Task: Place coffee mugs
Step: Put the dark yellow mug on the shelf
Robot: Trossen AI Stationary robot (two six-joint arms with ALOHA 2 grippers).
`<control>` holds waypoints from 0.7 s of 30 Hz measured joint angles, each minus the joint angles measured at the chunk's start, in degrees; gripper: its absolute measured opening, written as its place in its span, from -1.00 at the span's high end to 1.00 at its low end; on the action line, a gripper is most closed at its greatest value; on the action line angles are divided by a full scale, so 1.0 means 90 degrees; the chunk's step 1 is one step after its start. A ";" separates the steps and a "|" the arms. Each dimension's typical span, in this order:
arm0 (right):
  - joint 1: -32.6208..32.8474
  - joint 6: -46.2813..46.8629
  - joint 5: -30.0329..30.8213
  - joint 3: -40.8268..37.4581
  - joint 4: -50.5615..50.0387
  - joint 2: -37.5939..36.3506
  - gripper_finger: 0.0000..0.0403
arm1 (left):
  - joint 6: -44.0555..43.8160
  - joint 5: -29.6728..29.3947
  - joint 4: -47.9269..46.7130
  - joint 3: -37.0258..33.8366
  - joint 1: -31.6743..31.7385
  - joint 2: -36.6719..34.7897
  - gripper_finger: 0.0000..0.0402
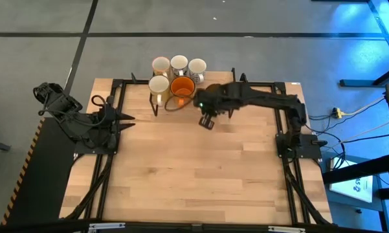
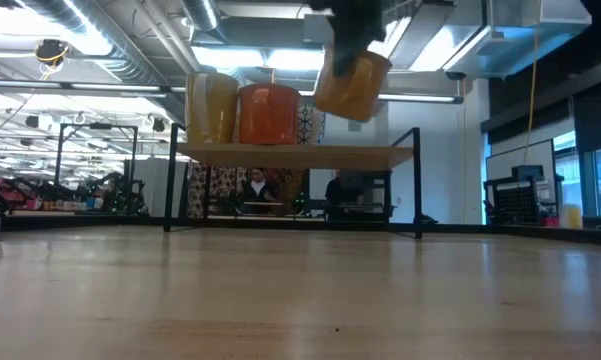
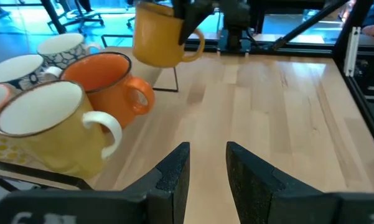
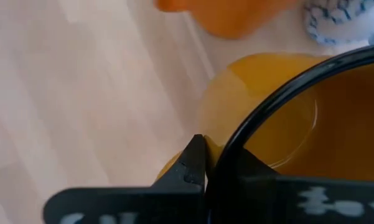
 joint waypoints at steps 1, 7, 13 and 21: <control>-0.0126 -0.0005 -0.0065 0.0060 -0.0068 0.0065 0.99 | -0.0002 -0.0045 -0.0005 0.0000 -0.0001 0.0002 0.51; -0.0723 -0.0198 -0.0465 0.0100 0.0013 0.0249 0.99 | 0.0031 -0.0252 -0.0006 0.0000 0.0000 0.0000 0.51; -0.1067 -0.0510 -0.0693 0.0103 0.0214 0.0467 0.96 | 0.0042 -0.0472 -0.0009 0.0000 0.0000 0.0000 0.51; -0.1199 -0.0853 -0.0873 0.0113 0.0699 0.0568 0.94 | 0.0042 -0.0514 -0.0009 0.0000 -0.0002 0.0002 0.51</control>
